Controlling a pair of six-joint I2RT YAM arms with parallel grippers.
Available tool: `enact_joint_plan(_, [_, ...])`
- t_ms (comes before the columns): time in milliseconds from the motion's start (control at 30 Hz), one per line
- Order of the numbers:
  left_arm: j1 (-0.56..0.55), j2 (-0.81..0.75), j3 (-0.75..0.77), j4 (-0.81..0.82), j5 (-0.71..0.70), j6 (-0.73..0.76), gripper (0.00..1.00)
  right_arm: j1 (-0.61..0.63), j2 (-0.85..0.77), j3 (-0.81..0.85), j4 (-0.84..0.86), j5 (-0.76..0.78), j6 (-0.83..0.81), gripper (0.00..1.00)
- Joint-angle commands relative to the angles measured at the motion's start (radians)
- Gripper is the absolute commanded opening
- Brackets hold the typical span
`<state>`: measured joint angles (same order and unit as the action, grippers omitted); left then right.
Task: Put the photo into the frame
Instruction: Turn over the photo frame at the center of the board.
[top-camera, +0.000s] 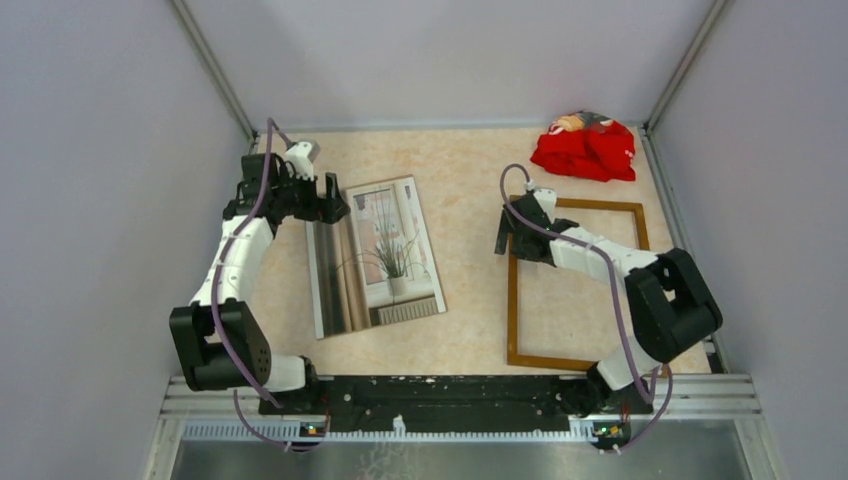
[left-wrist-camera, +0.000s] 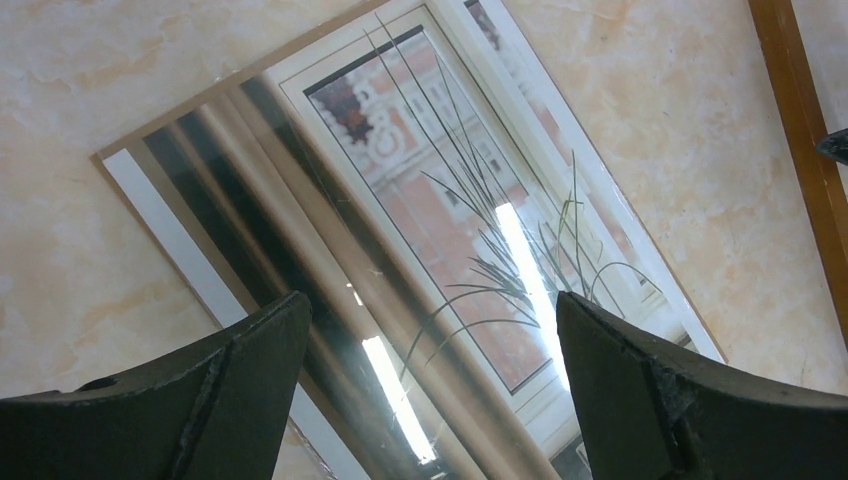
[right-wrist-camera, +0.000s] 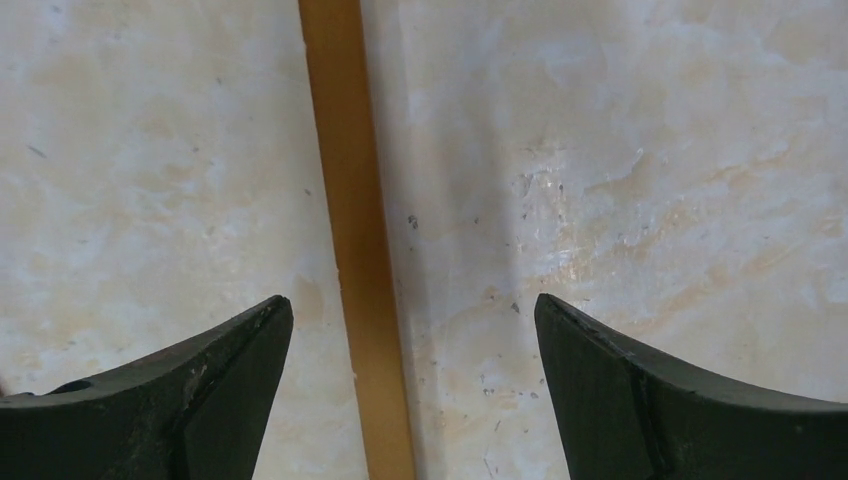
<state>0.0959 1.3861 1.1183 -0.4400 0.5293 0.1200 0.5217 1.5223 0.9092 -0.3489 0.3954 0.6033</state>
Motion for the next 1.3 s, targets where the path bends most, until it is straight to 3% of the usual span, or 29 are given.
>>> enact_joint_plan(0, [0.003, 0.010, 0.041, -0.048, 0.047, 0.018, 0.99, 0.019, 0.063, -0.003, 0.031, -0.016, 0.017, 0.89])
enact_joint_plan(167, [0.004, 0.007, 0.025, -0.067, 0.051, 0.009, 0.99, 0.041, 0.119, -0.025, 0.070, -0.015, 0.019, 0.79])
enact_joint_plan(267, [0.004, -0.004, 0.023, -0.080, 0.046, 0.011, 0.99, 0.041, 0.132, -0.041, 0.097, -0.027, 0.014, 0.67])
enact_joint_plan(433, [0.003, -0.030, 0.025, -0.095, 0.044, 0.015, 0.99, 0.040, 0.150, -0.041, 0.118, -0.059, 0.008, 0.32])
enact_joint_plan(633, [0.003, -0.055, 0.031, -0.114, 0.056, 0.010, 0.99, 0.060, 0.120, 0.040, 0.050, -0.110, 0.026, 0.00])
enact_joint_plan(933, [-0.004, -0.084, 0.021, -0.120, 0.069, 0.000, 0.99, 0.136, -0.028, 0.315, -0.057, -0.317, 0.118, 0.00])
enact_joint_plan(1267, [-0.042, -0.130, -0.006, -0.123, 0.089, -0.026, 0.99, 0.136, -0.099, 0.426, 0.028, -0.593, 0.299, 0.00])
